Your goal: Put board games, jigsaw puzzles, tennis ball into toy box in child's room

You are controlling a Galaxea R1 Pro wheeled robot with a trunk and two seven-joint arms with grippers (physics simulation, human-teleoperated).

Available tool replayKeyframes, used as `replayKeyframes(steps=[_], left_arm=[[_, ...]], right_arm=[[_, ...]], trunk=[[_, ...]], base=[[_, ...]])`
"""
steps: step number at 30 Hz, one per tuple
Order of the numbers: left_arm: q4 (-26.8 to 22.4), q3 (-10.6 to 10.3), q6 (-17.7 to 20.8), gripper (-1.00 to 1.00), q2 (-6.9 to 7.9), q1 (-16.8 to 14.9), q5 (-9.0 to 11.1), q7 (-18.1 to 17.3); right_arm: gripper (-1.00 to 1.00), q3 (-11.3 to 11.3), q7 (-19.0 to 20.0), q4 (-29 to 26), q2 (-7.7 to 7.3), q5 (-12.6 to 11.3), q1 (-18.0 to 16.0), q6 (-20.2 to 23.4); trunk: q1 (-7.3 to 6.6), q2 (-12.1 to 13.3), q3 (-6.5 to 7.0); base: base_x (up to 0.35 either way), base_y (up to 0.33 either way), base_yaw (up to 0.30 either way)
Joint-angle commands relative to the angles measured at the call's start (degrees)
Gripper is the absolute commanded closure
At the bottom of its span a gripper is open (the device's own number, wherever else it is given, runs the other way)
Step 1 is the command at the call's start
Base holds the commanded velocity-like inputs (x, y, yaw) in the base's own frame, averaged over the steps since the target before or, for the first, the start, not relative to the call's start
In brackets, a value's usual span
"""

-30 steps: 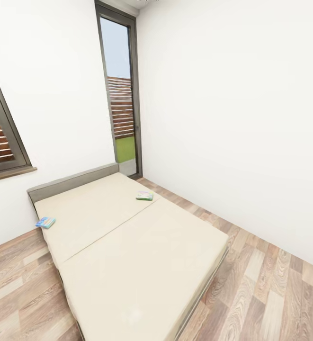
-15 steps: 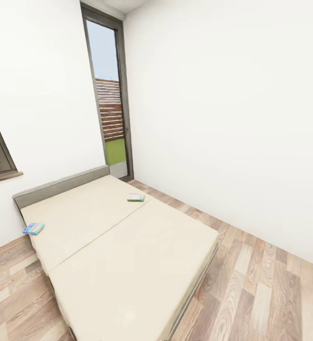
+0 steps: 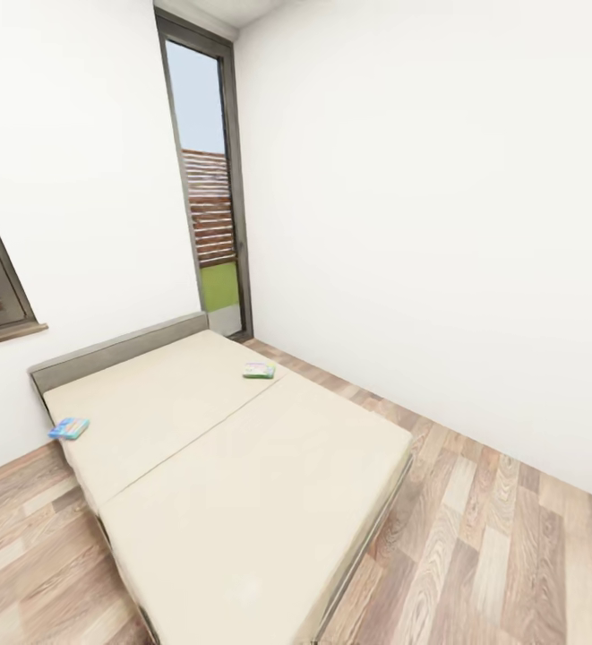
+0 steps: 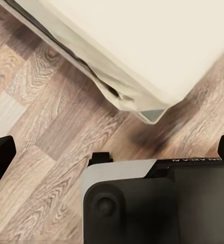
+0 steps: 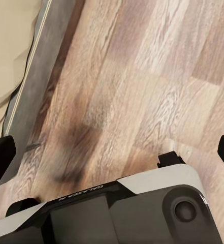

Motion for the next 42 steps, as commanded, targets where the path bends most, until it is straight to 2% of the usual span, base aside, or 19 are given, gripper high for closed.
replayKeyframes(steps=[1, 16, 42], left_arm=[[0.0, -0.1, -0.1, -1.00, 0.01, 0.0, -0.1, 0.0], [0.0, -0.1, -0.2, -1.00, 0.05, 0.0, -0.1, 0.0], [0.0, -0.1, -0.6, -1.00, 0.15, 0.0, -0.1, 0.0]], right_arm=[[-1.00, -0.1, -0.1, 0.0, 0.03, -0.1, 0.0, -0.2], [-1.00, -0.1, -0.1, 0.0, 0.03, -0.2, 0.0, -0.1], [-1.00, -0.1, 0.0, 0.1, 0.03, -0.1, 0.0, -0.2]], trunk=[[0.02, -0.1, -0.13], [0.02, -0.1, -0.19], [0.02, -0.1, -0.99]], base=[[-0.132, 0.069, 0.000], [-0.026, 0.024, -0.030], [-0.012, 0.104, -0.152]])
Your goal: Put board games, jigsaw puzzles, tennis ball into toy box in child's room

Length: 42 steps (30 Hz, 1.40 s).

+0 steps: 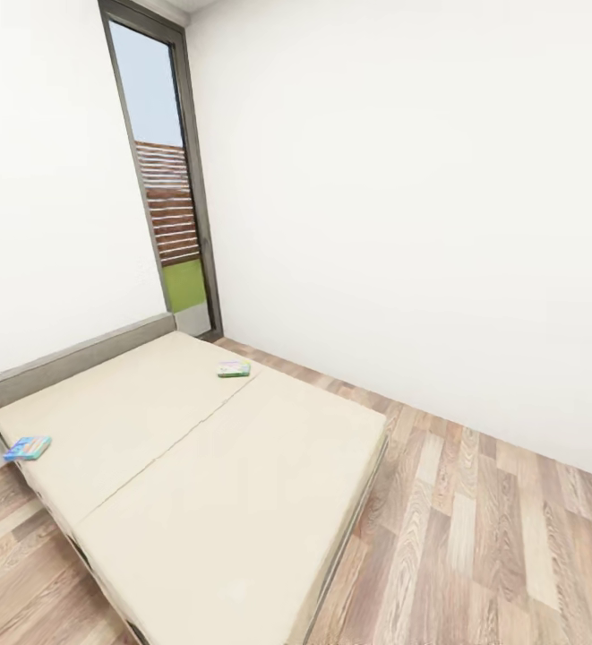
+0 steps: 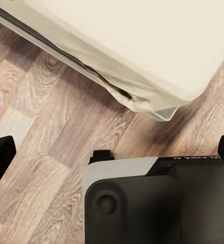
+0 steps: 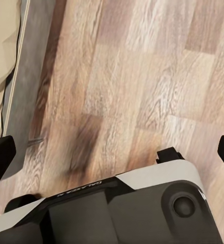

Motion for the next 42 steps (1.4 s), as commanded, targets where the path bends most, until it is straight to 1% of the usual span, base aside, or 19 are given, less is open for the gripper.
replayKeyframes(steps=[1, 32, 42], left_arm=[[0.0, -0.1, -0.1, -1.00, 0.01, 0.0, -0.1, 0.0], [0.0, -0.1, -0.2, -1.00, 0.01, 0.0, -0.1, 0.1], [0.0, -0.1, -0.2, -1.00, 0.01, 0.0, -0.1, 0.1]], right_arm=[[-1.00, -0.1, -0.1, 0.0, 0.03, -0.2, -0.1, -0.2], [-1.00, -0.1, -0.1, 0.0, 0.11, -0.1, -0.1, -0.2], [-1.00, 0.0, -0.1, 0.0, 0.12, -0.1, -0.1, -0.2]], trunk=[[0.03, -0.1, -0.16], [0.03, -0.1, -1.18], [0.03, -0.1, -1.51]], base=[[-0.032, 0.097, -0.159], [-0.003, 0.008, -0.159], [-0.074, 0.042, -0.159]])
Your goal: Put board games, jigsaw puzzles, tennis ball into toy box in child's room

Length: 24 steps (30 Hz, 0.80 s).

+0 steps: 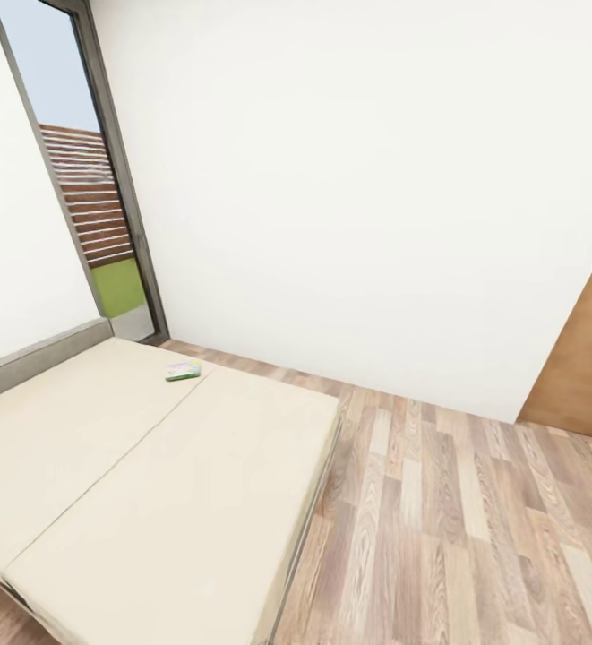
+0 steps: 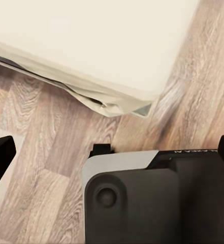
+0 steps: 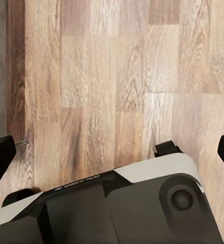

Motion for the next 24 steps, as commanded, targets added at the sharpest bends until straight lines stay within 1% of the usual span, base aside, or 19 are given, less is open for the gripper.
replayKeyframes(steps=[1, 17, 24], left_arm=[[0.0, -0.1, -0.1, -1.00, 0.01, 0.0, -0.1, 0.0], [0.0, -0.1, -0.1, -1.00, 0.01, 0.0, -0.1, 0.0], [0.0, -0.1, -0.1, -1.00, 0.01, 0.0, -0.1, 0.0]], right_arm=[[-1.00, -0.1, -0.1, 0.0, 0.03, -0.2, -0.1, -0.2], [-1.00, -0.1, -0.1, 0.0, 0.03, -0.2, -0.1, -0.2], [-1.00, -0.1, -0.1, 0.0, 0.07, -0.2, -0.1, -0.2]], trunk=[[0.03, -0.1, -0.16], [0.03, -0.1, -0.68], [0.03, -0.1, -0.91]], base=[[-0.032, 0.022, -0.159], [-0.010, 0.008, -0.159], [-0.140, 0.118, -0.159]])
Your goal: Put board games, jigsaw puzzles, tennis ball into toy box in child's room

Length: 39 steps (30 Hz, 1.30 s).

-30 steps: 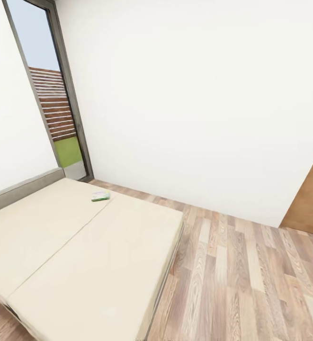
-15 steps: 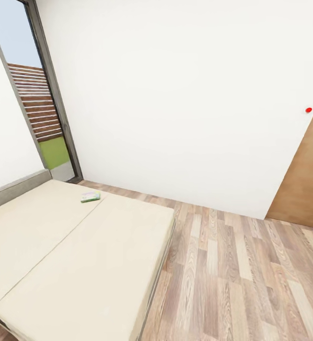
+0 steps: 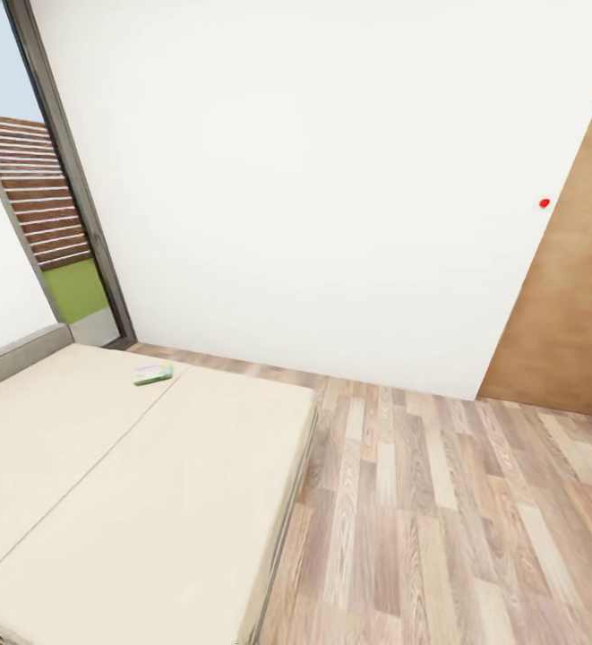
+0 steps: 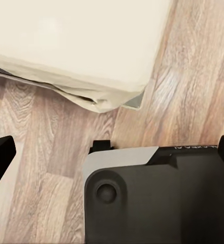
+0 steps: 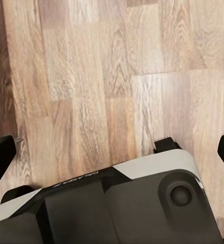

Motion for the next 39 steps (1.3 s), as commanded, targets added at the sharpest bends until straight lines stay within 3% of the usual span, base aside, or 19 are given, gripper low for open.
replayKeyframes(steps=[1, 39], left_arm=[[0.0, -0.1, -0.2, -1.00, 0.01, 0.0, -0.1, 0.0], [0.0, -0.1, -0.2, -1.00, 0.01, 0.0, -0.1, 0.0]], right_arm=[[-1.00, -0.1, -0.1, 0.0, 0.05, -0.2, -0.1, -0.2], [-1.00, -0.1, -0.2, 0.0, 0.16, -0.2, -0.1, -0.2]], trunk=[[0.02, -0.1, -0.16], [0.02, -0.1, -1.40]], base=[[-0.078, 0.067, -0.159], [-0.048, 0.060, -0.159]])
